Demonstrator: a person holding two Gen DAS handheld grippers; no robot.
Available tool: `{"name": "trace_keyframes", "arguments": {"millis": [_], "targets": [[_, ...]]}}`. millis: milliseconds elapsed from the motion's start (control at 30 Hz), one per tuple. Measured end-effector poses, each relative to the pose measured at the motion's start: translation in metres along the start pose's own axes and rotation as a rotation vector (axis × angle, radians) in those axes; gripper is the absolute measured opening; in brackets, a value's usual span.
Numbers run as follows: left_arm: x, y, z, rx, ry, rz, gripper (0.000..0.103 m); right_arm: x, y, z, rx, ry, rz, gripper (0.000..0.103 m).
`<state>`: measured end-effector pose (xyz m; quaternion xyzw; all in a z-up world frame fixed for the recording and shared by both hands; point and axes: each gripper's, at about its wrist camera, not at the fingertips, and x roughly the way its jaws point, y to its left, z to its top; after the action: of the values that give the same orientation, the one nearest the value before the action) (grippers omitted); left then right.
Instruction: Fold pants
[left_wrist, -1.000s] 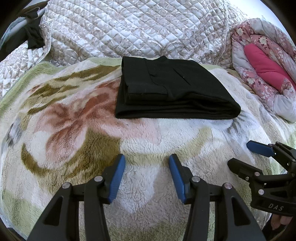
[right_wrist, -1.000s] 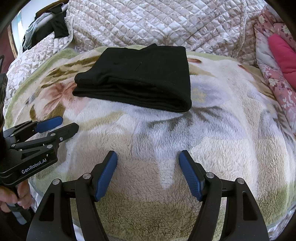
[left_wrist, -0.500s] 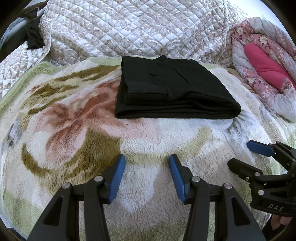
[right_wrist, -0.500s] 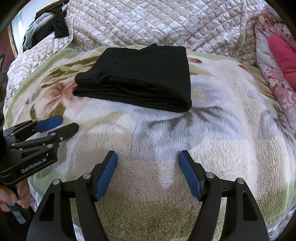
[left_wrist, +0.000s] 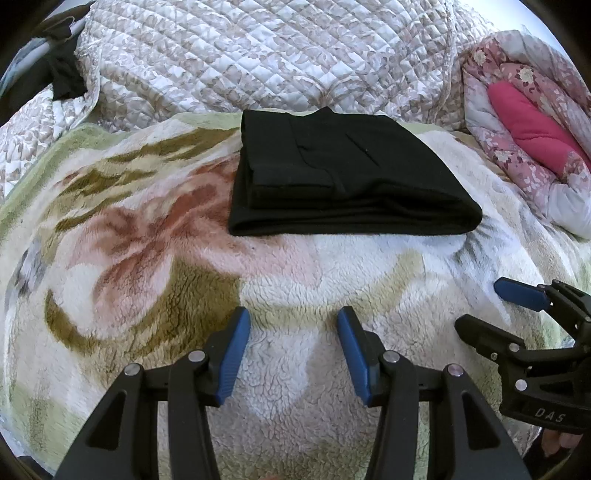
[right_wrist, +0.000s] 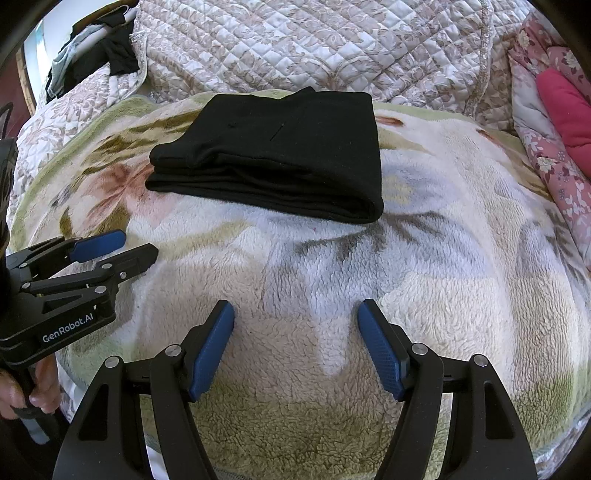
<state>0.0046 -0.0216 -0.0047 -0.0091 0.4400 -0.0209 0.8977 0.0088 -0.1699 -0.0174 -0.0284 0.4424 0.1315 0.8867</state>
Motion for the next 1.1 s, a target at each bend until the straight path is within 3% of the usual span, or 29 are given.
{"name": "trace_keyframes", "arguments": {"millis": [1100], "targets": [[-0.0007, 0.0022, -0.0006, 0.000, 0.004, -0.012, 0.053, -0.0004, -0.0007, -0.0001, 0.003, -0.004, 0.001, 0.070]]}}
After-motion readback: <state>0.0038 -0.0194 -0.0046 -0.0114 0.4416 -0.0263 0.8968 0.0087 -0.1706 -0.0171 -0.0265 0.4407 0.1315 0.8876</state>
